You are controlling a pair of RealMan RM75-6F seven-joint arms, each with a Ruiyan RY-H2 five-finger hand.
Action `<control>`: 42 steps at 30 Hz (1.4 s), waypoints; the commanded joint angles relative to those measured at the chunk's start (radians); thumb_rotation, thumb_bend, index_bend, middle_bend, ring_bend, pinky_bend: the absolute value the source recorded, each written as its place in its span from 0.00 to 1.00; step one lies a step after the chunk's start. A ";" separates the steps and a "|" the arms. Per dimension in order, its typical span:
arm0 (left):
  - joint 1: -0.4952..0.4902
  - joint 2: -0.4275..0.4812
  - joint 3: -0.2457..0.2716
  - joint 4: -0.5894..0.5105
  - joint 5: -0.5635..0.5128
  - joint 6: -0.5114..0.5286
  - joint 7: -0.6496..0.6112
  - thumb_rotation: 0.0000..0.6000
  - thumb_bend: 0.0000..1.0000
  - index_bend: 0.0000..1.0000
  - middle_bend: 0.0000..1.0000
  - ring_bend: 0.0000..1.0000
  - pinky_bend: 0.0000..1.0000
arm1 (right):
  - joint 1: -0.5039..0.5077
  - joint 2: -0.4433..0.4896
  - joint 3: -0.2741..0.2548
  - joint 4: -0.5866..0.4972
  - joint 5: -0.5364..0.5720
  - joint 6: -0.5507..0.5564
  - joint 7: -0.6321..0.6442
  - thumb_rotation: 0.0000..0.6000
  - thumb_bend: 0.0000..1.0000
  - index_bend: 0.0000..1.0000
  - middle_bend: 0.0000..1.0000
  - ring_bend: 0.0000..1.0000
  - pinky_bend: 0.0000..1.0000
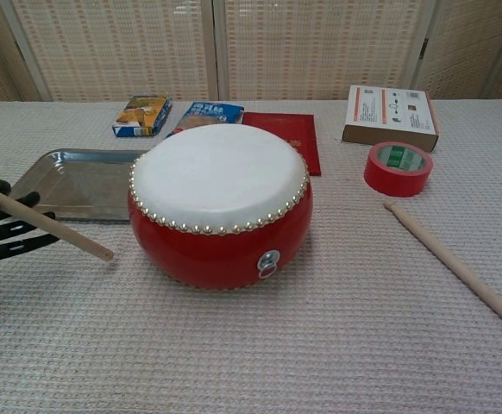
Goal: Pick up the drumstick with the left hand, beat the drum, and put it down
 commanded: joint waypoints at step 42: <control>0.050 -0.147 -0.179 -0.278 -0.294 -0.093 0.859 1.00 0.33 0.51 0.56 0.46 0.49 | -0.015 0.001 0.001 0.026 0.009 0.007 0.031 1.00 0.20 0.00 0.09 0.00 0.00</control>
